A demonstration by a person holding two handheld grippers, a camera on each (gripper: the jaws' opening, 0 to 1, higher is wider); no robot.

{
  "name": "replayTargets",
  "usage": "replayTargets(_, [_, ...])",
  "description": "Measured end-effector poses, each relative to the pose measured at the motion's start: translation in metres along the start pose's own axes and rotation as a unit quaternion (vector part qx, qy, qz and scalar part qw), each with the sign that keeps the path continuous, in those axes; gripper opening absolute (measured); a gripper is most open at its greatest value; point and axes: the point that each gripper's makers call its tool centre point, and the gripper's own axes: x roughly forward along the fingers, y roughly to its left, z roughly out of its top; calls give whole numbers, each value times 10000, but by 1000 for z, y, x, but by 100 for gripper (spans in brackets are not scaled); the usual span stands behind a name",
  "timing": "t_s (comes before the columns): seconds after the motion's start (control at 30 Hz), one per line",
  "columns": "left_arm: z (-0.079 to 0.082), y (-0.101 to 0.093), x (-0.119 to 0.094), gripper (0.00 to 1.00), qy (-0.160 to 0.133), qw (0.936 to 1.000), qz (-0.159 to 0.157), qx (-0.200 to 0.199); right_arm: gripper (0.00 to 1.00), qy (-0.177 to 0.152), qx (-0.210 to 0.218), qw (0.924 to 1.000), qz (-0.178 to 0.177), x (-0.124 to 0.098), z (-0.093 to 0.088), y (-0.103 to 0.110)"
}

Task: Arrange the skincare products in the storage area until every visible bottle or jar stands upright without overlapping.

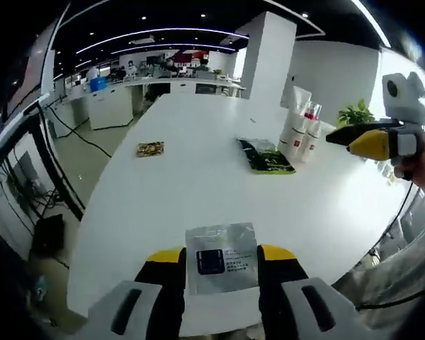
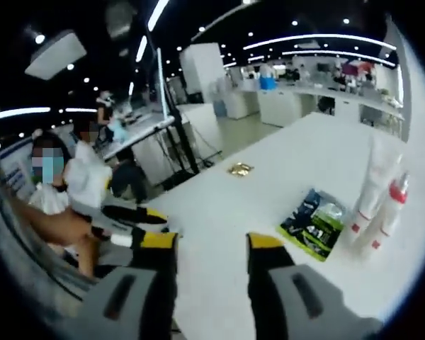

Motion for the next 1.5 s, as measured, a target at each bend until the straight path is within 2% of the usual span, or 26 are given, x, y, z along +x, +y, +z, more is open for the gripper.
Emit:
replayTargets(0.13, [20,-8,-17,40,-360,9992,-79,-173,42,-189,848,9949,506,8,12,21])
replayTargets(0.27, [37,-18,-30,40,-626,9976,-188,-219,46,-338,1629,9817,932,10,21,35])
replayTargets(0.33, [45,-23,-33,40,-753,9967,-256,-148,47,-369,1957,9730,1169,11,24,44])
replayTargets(0.43, [51,-31,-36,40,-844,9958,-349,-81,50,-460,2366,9619,1289,13,28,46])
replayTargets(0.5, [54,-37,-37,40,-882,9951,-431,-62,50,-465,2813,9474,1457,13,30,49])
replayTargets(0.53, [55,-38,-39,40,-901,9948,-462,-62,51,-518,2885,9449,1460,14,32,48])
replayTargets(0.57, [58,-42,-40,40,-960,9941,-502,-3,51,-536,3022,9393,1531,15,33,48])
replayTargets(0.73, [65,-49,-45,40,-1070,9921,-636,171,43,-399,3074,9346,1746,16,33,59])
replayTargets(0.9, [73,-56,-48,40,-1154,9899,-733,376,30,-379,3195,9277,1892,13,36,66])
replayTargets(0.93, [74,-58,-48,41,-1164,9892,-771,455,29,-357,3197,9281,1876,13,35,66])
replayTargets(1.03, [80,-68,-50,40,-1231,9857,-915,703,25,-178,3133,9361,1587,16,21,59])
replayTargets(1.17, [75,-79,-44,41,-1075,9835,-1035,1018,12,-36,3154,9376,1460,15,10,56])
replayTargets(1.23, [76,-85,-45,41,-1076,9790,-1104,1336,7,-35,3162,9386,1382,14,9,54])
replayTargets(1.3, [75,-91,-46,41,-1068,9771,-1141,1443,1,-28,3149,9402,1301,12,6,48])
replayTargets(1.4, [71,-95,-45,41,-1011,9761,-1250,1460,0,65,3182,9383,1353,8,2,47])
replayTargets(1.47, [70,-100,-45,41,-1037,9762,-1502,1174,0,86,3064,9420,1369,5,0,45])
replayTargets(1.5, [69,-101,-46,39,-1054,9753,-1632,1049,0,95,3074,9404,1451,2,1,46])
